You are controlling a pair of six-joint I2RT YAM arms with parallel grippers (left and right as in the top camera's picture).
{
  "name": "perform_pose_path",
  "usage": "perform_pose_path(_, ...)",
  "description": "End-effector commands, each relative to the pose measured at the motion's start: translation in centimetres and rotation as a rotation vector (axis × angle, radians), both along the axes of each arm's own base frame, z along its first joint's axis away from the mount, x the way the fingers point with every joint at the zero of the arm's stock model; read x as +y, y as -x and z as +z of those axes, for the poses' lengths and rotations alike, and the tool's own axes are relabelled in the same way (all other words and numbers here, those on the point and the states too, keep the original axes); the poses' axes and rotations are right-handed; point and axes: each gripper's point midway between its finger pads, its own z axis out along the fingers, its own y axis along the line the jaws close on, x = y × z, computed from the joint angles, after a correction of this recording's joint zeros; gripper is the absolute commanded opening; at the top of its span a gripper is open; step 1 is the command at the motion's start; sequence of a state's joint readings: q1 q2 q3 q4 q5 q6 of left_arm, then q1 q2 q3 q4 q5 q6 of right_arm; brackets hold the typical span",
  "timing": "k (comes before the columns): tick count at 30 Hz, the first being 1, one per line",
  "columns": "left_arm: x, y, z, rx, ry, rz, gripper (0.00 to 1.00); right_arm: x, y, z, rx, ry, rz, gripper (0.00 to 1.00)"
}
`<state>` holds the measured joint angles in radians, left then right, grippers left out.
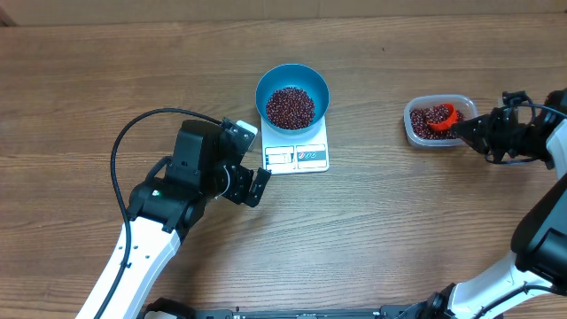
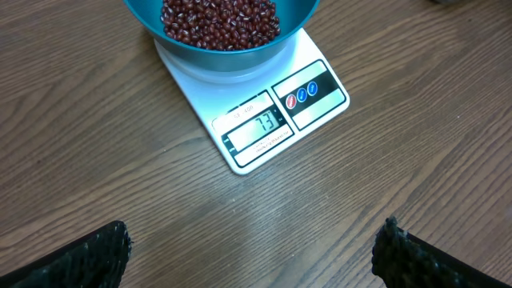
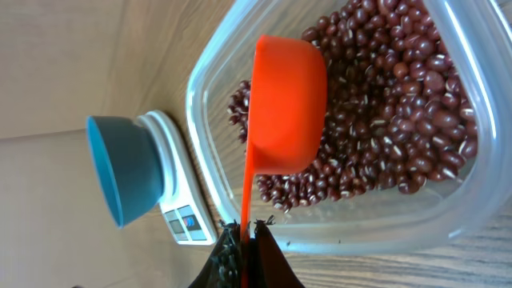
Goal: Scoop item into bowl and weigh 150g on scale
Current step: 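Drag the scoop through the beans to fill it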
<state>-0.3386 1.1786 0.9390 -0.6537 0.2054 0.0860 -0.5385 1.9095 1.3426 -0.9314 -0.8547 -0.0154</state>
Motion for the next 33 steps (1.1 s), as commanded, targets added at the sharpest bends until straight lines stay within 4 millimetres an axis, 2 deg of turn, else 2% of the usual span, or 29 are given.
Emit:
perform_pose_path(1,0.2,0.0,-0.2,-0.007,-0.015,-0.011,0.99,0.3,-0.1,1.1,-0.073,-0.051,0.031,0.04)
perform_pose_path(7,0.2,0.0,-0.2,-0.008,-0.015,-0.010,1.00,0.6,0.4,1.8,-0.106,-0.093,0.055,0.04)
perform_pose_path(17,0.2,0.0,-0.2,-0.008,-0.015,-0.010,1.00,-0.4,1.7,2.6,-0.153,-0.126,0.058,0.04)
perform_pose_path(33,0.2,0.0,-0.2,-0.008,-0.015,-0.010,1.00,0.9,2.4,5.0,-0.285,-0.204,0.123,0.04)
